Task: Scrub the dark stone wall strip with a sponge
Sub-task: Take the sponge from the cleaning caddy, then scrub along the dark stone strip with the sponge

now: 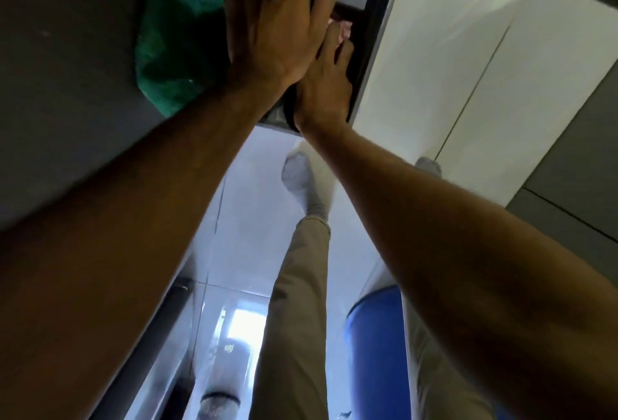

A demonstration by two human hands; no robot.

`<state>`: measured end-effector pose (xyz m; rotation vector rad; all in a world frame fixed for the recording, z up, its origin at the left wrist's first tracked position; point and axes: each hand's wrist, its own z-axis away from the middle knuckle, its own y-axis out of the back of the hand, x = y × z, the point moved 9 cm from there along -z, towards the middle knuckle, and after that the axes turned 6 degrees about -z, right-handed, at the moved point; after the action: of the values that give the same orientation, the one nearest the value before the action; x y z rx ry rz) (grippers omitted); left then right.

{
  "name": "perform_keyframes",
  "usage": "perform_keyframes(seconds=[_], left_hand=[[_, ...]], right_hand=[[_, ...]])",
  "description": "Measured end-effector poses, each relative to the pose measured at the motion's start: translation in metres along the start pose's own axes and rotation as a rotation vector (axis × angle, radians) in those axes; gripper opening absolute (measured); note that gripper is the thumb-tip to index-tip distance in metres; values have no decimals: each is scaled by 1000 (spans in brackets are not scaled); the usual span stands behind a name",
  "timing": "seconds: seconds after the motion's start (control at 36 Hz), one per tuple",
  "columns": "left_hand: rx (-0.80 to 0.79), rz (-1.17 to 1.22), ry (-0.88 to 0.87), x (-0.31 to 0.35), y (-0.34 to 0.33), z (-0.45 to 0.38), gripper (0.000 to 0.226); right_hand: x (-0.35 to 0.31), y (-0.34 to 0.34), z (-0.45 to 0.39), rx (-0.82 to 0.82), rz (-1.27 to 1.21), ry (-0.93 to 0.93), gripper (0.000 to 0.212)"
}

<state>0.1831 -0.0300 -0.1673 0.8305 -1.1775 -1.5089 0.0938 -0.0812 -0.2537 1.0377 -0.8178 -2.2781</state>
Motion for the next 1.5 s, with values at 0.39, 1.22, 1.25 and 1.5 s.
perform_keyframes(seconds=[0.39,1.22,1.25,1.5], left_hand=[[0,-58,-132,22,45,19,91],[-167,-50,-216,319,-288,-133,76],[-164,-60,-200,313,-311,-144,77],[102,-63,-287,277,-415,-185,69]], right_hand=[[-14,125,80,4,-301,22,66],[351,216,-262,240,-632,-171,56],[356,203,-276,240,-524,-132,56],[368,105,-398,224,190,164,65]])
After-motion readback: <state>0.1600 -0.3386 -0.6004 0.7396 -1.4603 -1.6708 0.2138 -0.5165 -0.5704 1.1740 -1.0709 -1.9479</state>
